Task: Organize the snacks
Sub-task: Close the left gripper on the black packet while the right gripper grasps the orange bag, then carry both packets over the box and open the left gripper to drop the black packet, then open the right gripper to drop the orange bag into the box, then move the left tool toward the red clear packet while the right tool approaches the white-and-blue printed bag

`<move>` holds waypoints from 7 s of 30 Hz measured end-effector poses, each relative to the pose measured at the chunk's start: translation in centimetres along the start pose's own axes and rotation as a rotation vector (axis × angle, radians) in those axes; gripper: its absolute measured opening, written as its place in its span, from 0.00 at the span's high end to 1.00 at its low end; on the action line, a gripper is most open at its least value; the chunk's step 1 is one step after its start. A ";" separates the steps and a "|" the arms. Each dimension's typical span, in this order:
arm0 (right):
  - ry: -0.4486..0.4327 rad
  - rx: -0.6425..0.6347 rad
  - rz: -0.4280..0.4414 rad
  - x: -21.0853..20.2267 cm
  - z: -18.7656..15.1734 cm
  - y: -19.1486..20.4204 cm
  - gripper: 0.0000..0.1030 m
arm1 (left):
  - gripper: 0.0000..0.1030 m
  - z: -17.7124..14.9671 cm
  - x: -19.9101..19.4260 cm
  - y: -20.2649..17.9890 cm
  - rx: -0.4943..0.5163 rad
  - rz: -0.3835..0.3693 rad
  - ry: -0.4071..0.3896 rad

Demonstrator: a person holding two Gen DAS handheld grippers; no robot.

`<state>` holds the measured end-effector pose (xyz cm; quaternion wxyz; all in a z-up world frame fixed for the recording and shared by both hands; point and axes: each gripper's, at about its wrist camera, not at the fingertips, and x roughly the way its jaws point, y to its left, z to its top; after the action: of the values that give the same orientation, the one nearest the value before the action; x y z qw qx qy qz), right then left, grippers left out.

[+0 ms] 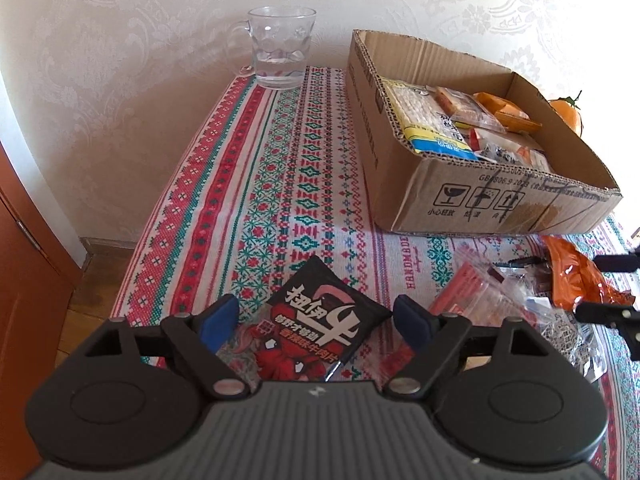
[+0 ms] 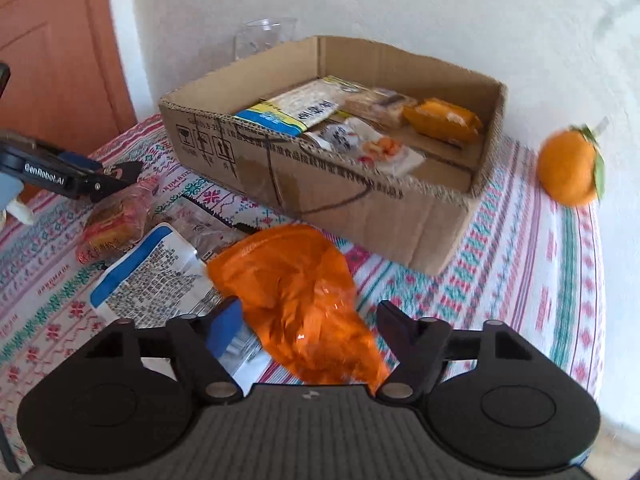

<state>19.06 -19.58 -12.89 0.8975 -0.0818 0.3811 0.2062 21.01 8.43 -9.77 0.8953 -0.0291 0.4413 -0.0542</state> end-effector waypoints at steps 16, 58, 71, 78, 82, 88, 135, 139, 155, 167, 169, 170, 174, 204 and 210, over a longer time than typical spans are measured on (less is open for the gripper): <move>0.042 0.067 -0.178 -3.0 -2.3 0.1 0.42 | 0.18 -0.6 -0.7 -0.1 0.045 -0.042 0.023; -0.026 0.062 -0.103 -2.9 -2.5 -1.8 0.36 | 0.55 -2.0 -1.1 -0.1 0.078 -0.010 -0.060; -0.069 0.140 -0.147 -3.6 -3.4 -2.2 0.30 | 0.55 -2.2 -1.3 0.0 0.081 -0.025 -0.063; -0.091 0.193 -0.109 -3.5 -3.6 -1.7 0.49 | 0.55 -2.3 -1.2 -0.1 0.088 -0.020 -0.069; -0.068 0.185 -0.123 -3.8 -3.0 -1.4 0.51 | 0.55 -2.1 -1.3 0.0 0.088 -0.031 -0.059; -0.045 0.222 -0.114 -4.9 -2.9 -1.9 0.51 | 0.55 -1.7 -1.9 -0.1 0.106 -0.040 -0.046; -0.161 0.115 -0.118 -5.8 9.1 -3.0 0.51 | 0.13 10.1 -0.8 -6.0 0.058 -0.165 -0.189; -0.156 0.130 -0.114 -4.9 9.9 -3.6 0.51 | 0.09 8.5 -3.0 -5.8 0.050 -0.181 -0.227; -0.066 0.068 -0.039 -0.4 13.2 -4.6 0.50 | 0.09 1.1 -4.5 -7.6 0.131 -0.105 -0.177; -0.067 0.047 -0.030 0.1 13.5 -4.2 0.09 | 0.09 1.6 -5.1 -9.0 0.166 -0.111 -0.201; -0.092 0.045 -0.034 -0.5 13.5 -4.0 0.04 | 0.09 1.6 -5.2 -9.0 0.164 -0.117 -0.207; -0.098 0.042 -0.034 -0.8 13.4 -3.9 0.02 | 0.09 1.5 -5.2 -9.0 0.166 -0.117 -0.207; -0.125 0.035 -0.052 -2.2 13.1 -3.3 0.00 | 0.09 1.4 -5.2 -9.0 0.169 -0.114 -0.201; -0.083 0.159 -0.124 -2.7 1.3 4.9 0.00 | 0.08 -5.6 -4.0 -6.0 0.239 -0.099 -0.062; -0.059 0.116 -0.064 -1.0 1.3 5.9 0.00 | 0.08 -6.0 -3.9 -5.6 0.228 -0.113 -0.049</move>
<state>16.72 -14.21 -11.18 0.9177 -0.0357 0.3630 0.1573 13.53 3.31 -9.78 0.8988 0.0470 0.4079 -0.1536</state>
